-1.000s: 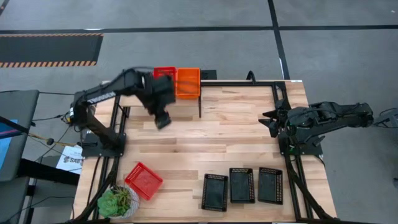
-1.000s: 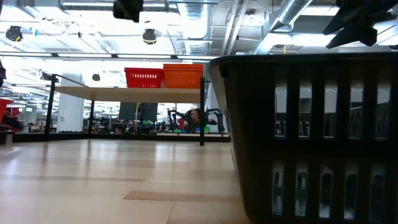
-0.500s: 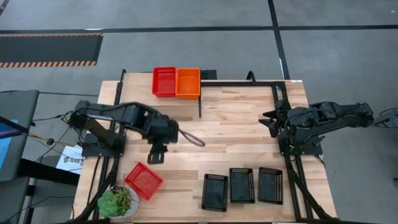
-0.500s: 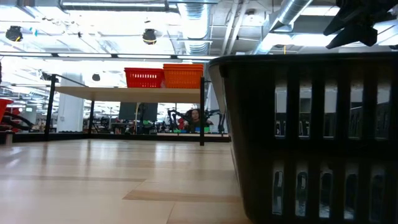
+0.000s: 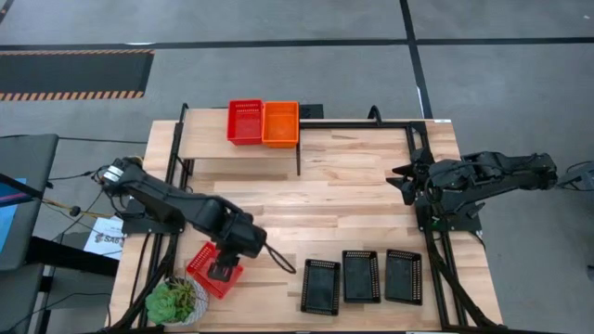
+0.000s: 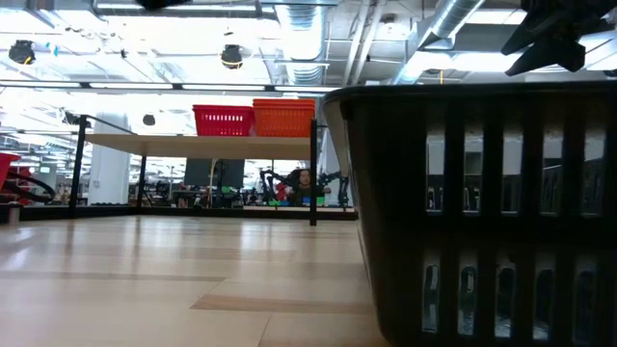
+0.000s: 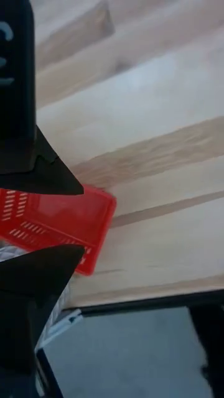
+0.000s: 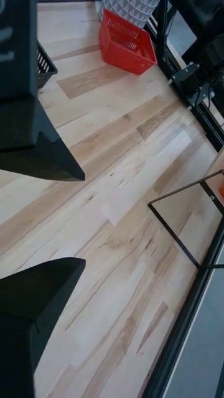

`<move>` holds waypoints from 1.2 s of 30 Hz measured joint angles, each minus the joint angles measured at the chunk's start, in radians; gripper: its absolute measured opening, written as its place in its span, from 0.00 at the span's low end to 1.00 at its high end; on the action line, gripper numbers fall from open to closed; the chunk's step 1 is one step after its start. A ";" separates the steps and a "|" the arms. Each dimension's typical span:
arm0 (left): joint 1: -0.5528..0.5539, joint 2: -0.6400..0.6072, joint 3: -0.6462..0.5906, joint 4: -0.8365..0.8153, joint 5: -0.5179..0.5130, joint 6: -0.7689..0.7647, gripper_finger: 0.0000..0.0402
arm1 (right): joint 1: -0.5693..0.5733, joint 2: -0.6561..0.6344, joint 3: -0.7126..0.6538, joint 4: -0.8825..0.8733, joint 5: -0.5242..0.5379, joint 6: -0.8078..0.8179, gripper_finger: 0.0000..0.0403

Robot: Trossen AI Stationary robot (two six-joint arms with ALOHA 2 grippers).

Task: Stack baskets on shelf by color
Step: Stack the red bin on top of the other red bins on the shelf

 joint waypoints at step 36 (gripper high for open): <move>-0.042 -0.001 -0.549 0.384 -0.055 0.110 0.03 | 0.000 0.000 0.000 0.000 0.000 0.027 0.58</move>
